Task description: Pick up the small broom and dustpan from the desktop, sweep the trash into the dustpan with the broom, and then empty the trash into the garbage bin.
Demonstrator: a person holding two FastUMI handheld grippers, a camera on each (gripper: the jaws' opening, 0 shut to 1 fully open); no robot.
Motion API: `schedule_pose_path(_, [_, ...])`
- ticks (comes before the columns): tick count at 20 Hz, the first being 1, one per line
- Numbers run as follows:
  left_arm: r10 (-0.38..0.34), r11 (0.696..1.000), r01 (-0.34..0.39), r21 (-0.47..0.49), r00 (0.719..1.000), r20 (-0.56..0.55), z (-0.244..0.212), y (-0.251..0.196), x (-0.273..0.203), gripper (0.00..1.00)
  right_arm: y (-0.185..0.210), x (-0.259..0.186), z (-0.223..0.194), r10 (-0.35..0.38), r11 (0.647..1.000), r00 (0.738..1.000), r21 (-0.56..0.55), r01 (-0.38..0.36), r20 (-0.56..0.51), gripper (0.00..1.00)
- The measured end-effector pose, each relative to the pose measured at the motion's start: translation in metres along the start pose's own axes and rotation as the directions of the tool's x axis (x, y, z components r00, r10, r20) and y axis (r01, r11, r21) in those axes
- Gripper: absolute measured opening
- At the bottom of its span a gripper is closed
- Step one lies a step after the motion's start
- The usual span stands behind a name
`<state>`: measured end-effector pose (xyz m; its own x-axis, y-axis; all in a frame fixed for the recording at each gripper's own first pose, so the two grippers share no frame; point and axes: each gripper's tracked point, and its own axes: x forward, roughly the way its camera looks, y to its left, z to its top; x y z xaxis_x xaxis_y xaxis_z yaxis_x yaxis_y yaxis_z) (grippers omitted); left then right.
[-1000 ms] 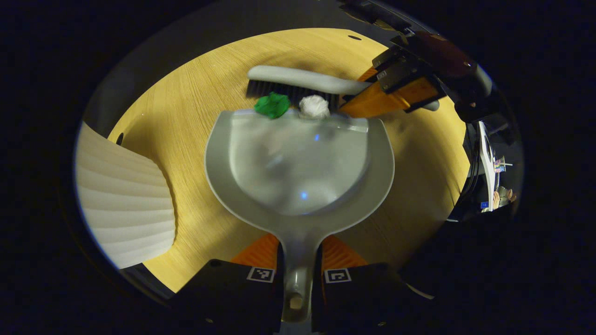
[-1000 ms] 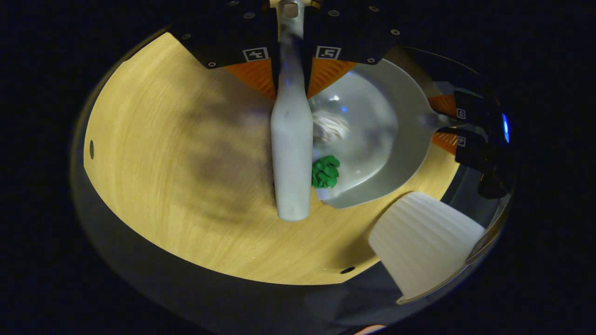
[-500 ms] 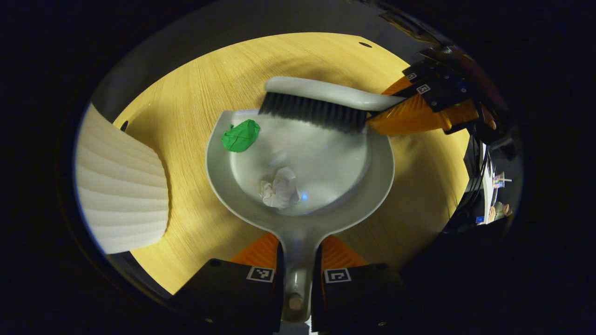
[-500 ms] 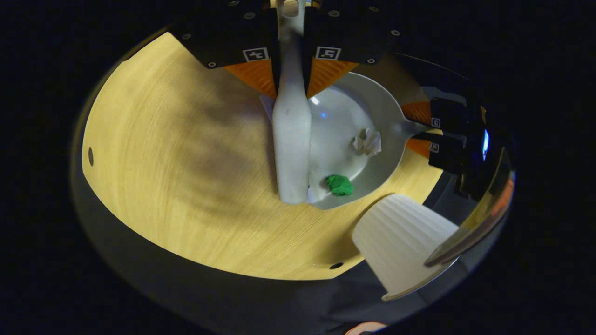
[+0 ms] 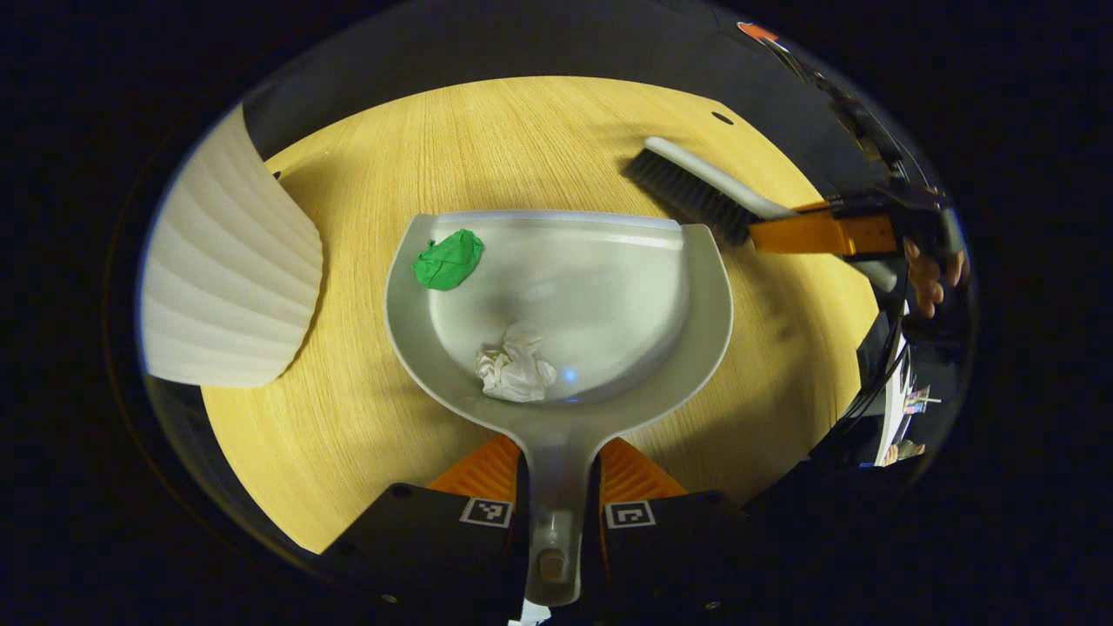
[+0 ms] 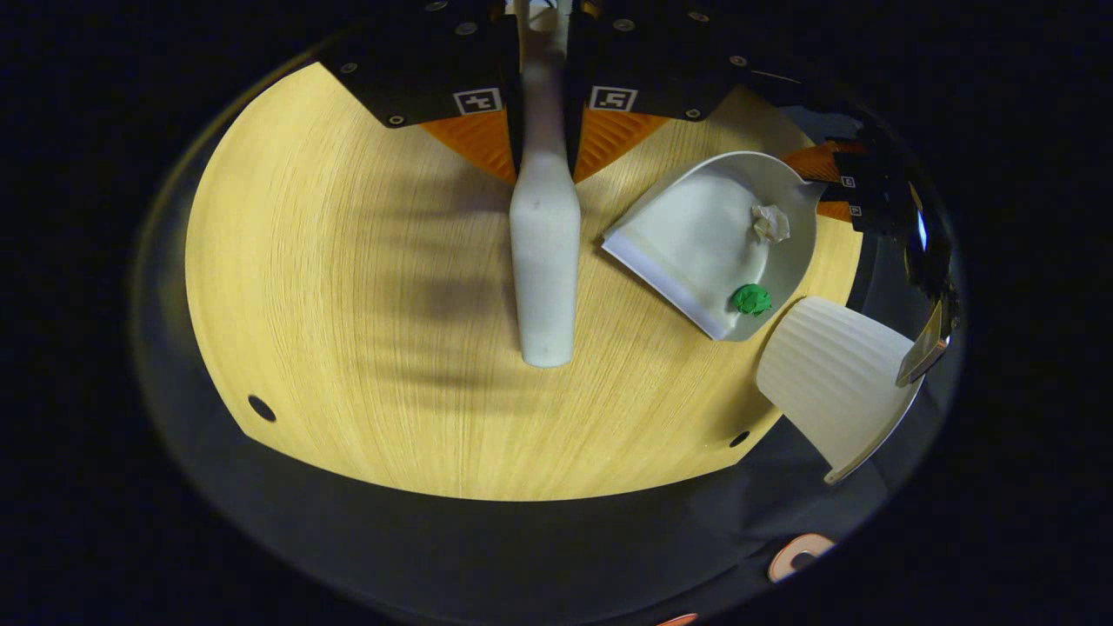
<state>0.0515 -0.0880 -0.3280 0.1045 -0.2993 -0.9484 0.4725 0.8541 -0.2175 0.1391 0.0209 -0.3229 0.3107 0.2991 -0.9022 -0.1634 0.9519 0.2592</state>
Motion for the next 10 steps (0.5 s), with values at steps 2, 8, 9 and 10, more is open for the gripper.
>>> schedule_pose_path(2, [0.009, 1.000, -0.009, -0.014, 1.000, 0.015, 0.004, 0.000, 0.003, 0.25, -0.012, -0.001, -0.015, -0.009, 1.000, 1.000, 0.030, 0.009, 0.002, 0.22])
schedule_pose_path(8, [0.072, 0.997, -0.069, -0.033, 0.994, 0.087, 0.012, -0.005, 0.000, 0.24, -0.026, 0.027, -0.070, -0.073, 0.996, 0.997, 0.048, 0.073, -0.009, 0.22])
schedule_pose_path(9, [0.072, 0.997, -0.067, -0.043, 0.992, 0.103, 0.018, -0.008, -0.006, 0.24, -0.026, 0.037, -0.083, -0.081, 0.995, 0.997, 0.048, 0.082, -0.013, 0.22])
schedule_pose_path(10, [0.070, 0.996, -0.063, -0.058, 0.990, 0.126, 0.026, -0.012, -0.012, 0.25, -0.026, 0.046, -0.094, -0.083, 0.995, 0.996, 0.052, 0.084, -0.018, 0.22])
